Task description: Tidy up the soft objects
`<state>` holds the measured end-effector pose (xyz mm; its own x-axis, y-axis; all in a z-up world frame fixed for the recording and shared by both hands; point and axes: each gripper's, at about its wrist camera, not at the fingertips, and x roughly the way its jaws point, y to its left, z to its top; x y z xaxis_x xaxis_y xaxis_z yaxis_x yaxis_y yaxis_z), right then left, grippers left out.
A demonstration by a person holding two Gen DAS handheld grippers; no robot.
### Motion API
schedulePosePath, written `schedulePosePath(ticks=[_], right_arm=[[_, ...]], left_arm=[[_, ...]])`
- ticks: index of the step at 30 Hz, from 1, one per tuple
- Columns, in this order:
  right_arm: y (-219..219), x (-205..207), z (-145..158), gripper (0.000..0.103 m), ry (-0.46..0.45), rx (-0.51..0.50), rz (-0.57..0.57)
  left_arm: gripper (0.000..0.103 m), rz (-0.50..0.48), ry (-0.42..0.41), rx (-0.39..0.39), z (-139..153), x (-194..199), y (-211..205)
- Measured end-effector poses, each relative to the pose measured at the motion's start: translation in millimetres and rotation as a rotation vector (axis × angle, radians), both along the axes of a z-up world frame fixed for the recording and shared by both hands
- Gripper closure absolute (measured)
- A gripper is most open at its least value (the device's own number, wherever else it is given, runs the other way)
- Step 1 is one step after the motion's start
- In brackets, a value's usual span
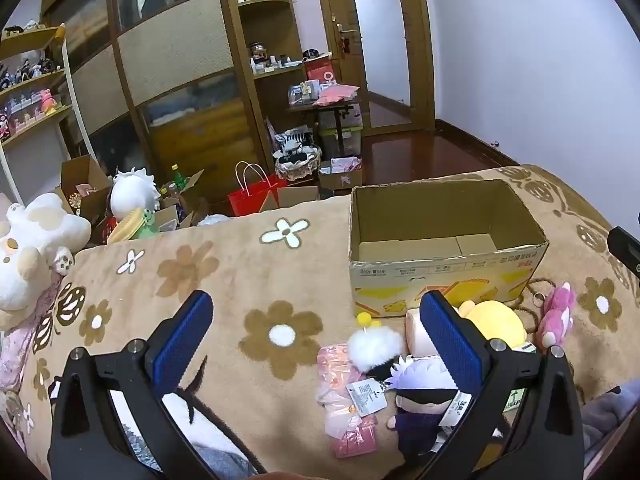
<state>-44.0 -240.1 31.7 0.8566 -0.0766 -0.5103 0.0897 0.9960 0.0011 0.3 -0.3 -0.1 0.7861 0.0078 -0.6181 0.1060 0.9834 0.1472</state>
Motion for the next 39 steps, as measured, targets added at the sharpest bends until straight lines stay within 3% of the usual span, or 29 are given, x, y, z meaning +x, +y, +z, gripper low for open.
schedulePosePath(ticks=[39], right_arm=[[2.0, -0.5, -1.7, 0.0, 0.005, -0.017, -0.002]], left_arm=[[0.001, -0.002, -0.005, 0.007, 1.0, -0.2, 1.6]])
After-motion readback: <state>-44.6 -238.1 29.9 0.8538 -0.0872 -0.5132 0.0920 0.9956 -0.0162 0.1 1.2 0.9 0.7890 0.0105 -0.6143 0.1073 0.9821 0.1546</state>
